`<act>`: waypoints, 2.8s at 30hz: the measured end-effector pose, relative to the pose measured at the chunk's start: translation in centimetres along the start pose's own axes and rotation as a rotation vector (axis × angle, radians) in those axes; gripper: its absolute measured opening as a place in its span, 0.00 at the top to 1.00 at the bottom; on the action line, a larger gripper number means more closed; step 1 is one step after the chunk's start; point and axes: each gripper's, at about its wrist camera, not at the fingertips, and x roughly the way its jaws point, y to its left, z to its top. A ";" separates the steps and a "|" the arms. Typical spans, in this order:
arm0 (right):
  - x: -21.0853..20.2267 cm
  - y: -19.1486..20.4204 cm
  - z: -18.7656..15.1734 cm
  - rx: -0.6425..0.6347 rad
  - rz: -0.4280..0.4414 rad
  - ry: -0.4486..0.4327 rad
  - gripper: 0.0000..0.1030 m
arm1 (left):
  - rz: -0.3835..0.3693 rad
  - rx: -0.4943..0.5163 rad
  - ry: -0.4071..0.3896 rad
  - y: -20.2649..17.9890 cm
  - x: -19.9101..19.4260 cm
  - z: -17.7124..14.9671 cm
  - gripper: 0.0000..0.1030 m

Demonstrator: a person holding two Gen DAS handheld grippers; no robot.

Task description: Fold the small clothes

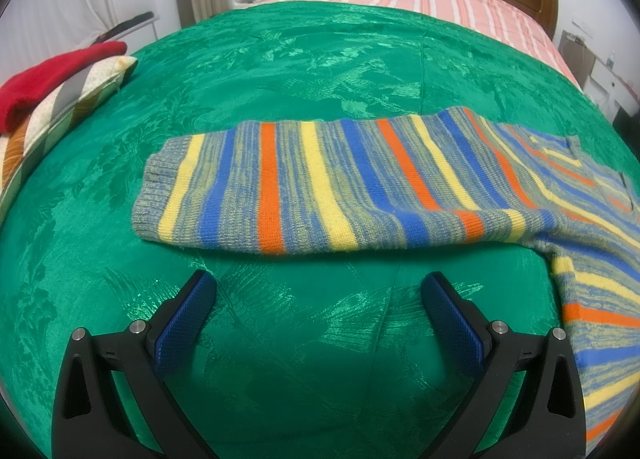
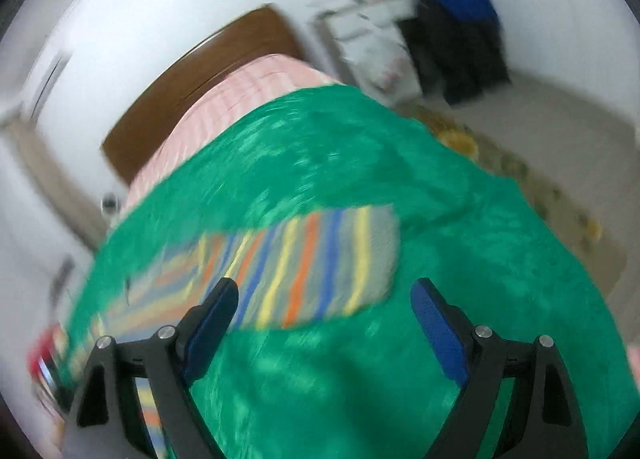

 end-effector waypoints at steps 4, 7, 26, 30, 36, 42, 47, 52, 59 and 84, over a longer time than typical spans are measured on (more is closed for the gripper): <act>5.2 -3.8 2.3 0.171 0.040 0.161 0.32 | -0.001 -0.003 0.002 0.0 0.0 0.0 0.00; 7.2 -4.2 2.5 0.185 0.055 0.184 0.39 | -0.008 -0.006 0.021 0.1 -0.3 -0.1 0.00; 5.0 25.4 3.1 -0.366 0.286 0.217 0.97 | -0.056 -0.153 -0.107 5.7 -5.1 -6.1 0.00; 8.9 33.4 -2.2 -0.399 0.424 0.326 0.97 | -0.055 -0.140 -0.120 5.4 -4.9 -6.0 0.00; 13.8 36.3 -9.5 -0.236 0.587 0.516 0.55 | -0.059 -0.139 -0.124 5.5 -4.8 -6.1 0.00; 11.1 30.1 -9.0 -0.324 0.426 0.440 0.49 | -0.025 -0.117 -0.118 5.0 -4.8 -6.2 0.00; 6.7 21.5 -9.1 -0.483 0.161 0.303 0.45 | -0.015 -0.110 -0.115 4.9 -4.7 -6.2 0.00; 4.3 13.8 -9.8 -0.462 0.029 0.236 0.44 | -0.007 -0.105 -0.112 4.7 -4.7 -6.2 0.00; 3.5 9.1 -10.8 -0.284 0.033 0.210 0.43 | -0.038 -0.096 -0.097 4.7 -5.1 -6.3 0.00; 4.6 9.3 -12.8 -0.348 0.091 0.122 0.32 | -0.268 -0.194 0.074 5.4 -1.6 9.1 0.98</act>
